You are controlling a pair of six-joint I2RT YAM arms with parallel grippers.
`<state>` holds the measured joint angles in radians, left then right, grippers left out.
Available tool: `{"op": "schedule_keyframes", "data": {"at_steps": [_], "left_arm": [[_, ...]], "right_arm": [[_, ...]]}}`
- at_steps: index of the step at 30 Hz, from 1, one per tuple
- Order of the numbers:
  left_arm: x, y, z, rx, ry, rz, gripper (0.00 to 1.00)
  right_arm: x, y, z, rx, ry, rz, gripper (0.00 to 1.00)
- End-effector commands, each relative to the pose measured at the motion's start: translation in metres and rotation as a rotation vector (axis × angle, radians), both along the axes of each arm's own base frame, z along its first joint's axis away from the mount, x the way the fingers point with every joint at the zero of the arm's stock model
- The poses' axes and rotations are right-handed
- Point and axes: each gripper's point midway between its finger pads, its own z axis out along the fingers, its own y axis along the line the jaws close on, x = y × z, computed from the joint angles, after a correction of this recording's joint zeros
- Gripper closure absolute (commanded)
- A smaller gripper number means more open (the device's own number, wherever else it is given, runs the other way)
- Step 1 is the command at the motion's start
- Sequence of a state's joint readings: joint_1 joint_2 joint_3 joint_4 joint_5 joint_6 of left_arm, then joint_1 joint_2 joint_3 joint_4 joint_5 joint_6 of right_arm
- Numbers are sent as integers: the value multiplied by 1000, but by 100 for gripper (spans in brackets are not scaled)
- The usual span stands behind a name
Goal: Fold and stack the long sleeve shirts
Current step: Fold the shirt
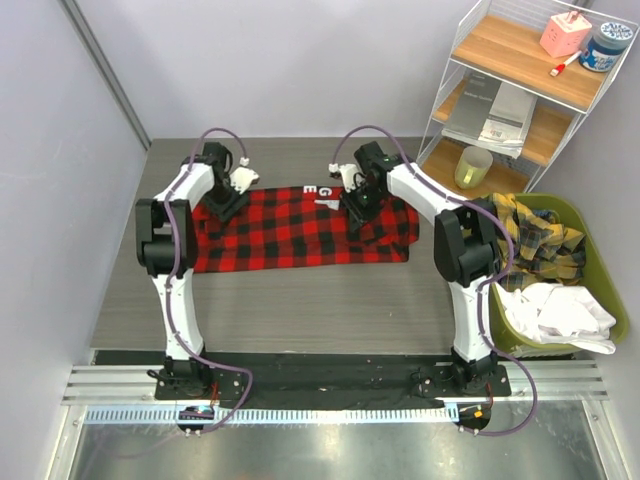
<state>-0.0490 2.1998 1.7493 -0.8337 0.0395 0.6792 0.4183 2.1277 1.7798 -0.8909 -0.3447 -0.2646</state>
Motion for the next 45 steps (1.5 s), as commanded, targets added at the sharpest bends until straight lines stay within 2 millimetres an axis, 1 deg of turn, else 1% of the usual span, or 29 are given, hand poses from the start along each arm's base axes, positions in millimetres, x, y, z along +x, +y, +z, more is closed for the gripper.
{"op": "schedule_keyframes", "data": {"at_steps": [1,2,3,5,6,7,8,9,13,15,21,22,24,25,26,27,28,30,31,32,33,34,36,37,39,40,42,43,45], "left_arm": [[-46,71,-17,155,127,112,45],[-59,80,-19,175,157,145,46],[-87,88,-31,163,227,191,47],[-105,89,-20,135,218,229,47],[-127,84,-25,116,255,231,45],[-132,78,-19,91,246,252,45],[-137,72,-3,59,223,265,44],[-140,55,3,-30,223,274,43],[-137,26,50,-208,139,309,38],[-132,17,74,-266,63,304,34],[-118,8,131,-412,-168,237,26],[-115,0,141,-469,-204,195,25],[-114,2,155,-512,-270,169,21],[-111,-5,175,-563,-343,123,20],[-111,-5,180,-576,-370,112,14],[-113,-7,178,-583,-382,90,6],[-113,-7,180,-580,-406,80,0],[-114,-4,170,-552,-393,70,0],[-115,-2,165,-509,-389,-28,0],[-132,-9,143,-529,-258,-65,0],[-137,-12,135,-524,-209,-112,0],[-135,-15,132,-492,-180,-203,0],[-131,-10,104,-445,-91,-186,0],[-130,-13,94,-448,-76,-165,0],[-116,-8,80,-374,-116,-180,0],[-123,-19,64,-343,-89,-222,0],[-113,-13,50,-190,-125,-292,0],[-122,-27,33,-143,-89,-351,0],[-128,-28,11,-61,-40,-412,0]], "right_arm": [[20,6,23,9,-76,13,71],[17,10,28,12,-77,24,71],[14,14,30,19,-77,34,71],[5,27,27,25,-91,72,71],[4,29,24,20,-96,78,71],[1,34,19,15,-89,91,71],[0,37,14,4,-84,97,71],[-1,38,-3,-37,-63,100,73],[17,28,-24,-143,-75,66,80],[31,23,-24,-170,-106,58,82],[64,-3,-46,-314,-168,62,86],[81,-6,-42,-298,-206,36,86],[103,-20,-56,-367,-244,15,86],[126,-15,-39,-355,-316,-1,86],[137,-22,-58,-394,-319,-3,86],[150,-21,-56,-403,-358,2,86],[174,-14,-39,-385,-443,-14,86],[191,-11,-40,-397,-500,-13,86],[203,-7,-29,-386,-564,-16,86],[208,-5,-21,-374,-595,-25,85],[213,-2,10,-346,-654,-51,85],[216,1,16,-312,-683,-83,84],[214,11,49,-220,-720,-102,80],[209,13,80,-174,-756,-120,79],[200,21,103,-90,-748,-154,75],[189,24,121,-39,-742,-140,72],[175,29,135,25,-715,-153,64],[164,30,142,49,-700,-149,61],[155,28,148,78,-675,-203,56]]}}
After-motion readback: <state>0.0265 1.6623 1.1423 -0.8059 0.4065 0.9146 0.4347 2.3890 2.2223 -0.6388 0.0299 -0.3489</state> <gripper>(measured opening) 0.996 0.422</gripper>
